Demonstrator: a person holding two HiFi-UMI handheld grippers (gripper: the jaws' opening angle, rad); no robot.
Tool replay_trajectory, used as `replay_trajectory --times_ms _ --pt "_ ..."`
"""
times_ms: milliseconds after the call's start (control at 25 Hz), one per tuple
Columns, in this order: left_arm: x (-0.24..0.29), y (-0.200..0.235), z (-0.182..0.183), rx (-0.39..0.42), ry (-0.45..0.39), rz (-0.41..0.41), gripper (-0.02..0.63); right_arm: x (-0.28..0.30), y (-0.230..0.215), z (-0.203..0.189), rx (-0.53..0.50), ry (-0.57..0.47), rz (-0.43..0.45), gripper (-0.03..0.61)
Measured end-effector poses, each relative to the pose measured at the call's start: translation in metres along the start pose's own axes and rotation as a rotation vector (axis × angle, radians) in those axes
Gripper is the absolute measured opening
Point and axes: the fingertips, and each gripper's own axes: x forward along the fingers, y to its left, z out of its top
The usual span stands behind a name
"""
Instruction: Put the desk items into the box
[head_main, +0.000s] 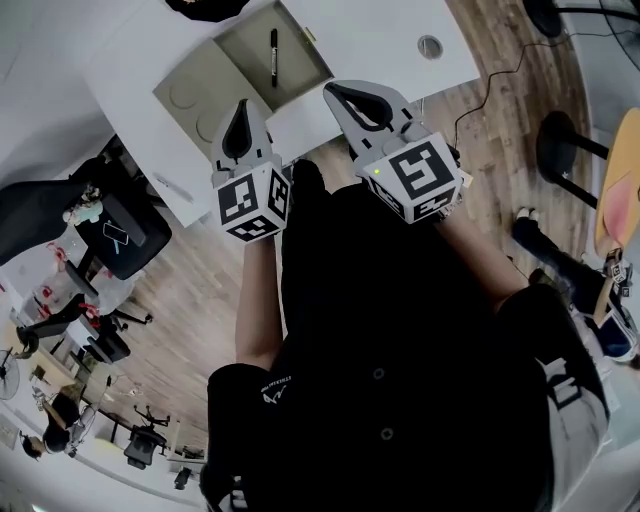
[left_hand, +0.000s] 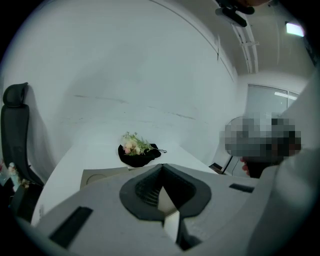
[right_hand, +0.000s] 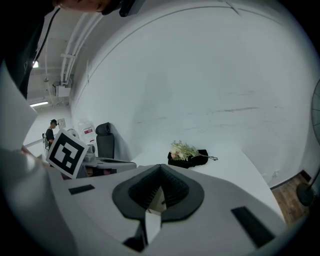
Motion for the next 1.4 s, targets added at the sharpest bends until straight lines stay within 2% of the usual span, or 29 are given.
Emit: replay_trajectory --times_ms 240,840,1400 --pt "-0.034 -0.001 0.016 -0.005 -0.066 -0.025 0.008 -0.001 0.018 0.009 -0.021 -0.023 0.01 -0.002" --pt "-0.105 0.016 0.056 0.063 -0.218 -0.061 0.008 0.004 0.067 0.041 -0.057 -0.115 -0.008 -0.002" --pt "-0.149 0.048 0.07 0.121 -0.277 -0.109 0.008 0.012 0.124 0.051 -0.056 -0.184 -0.038 -0.002"
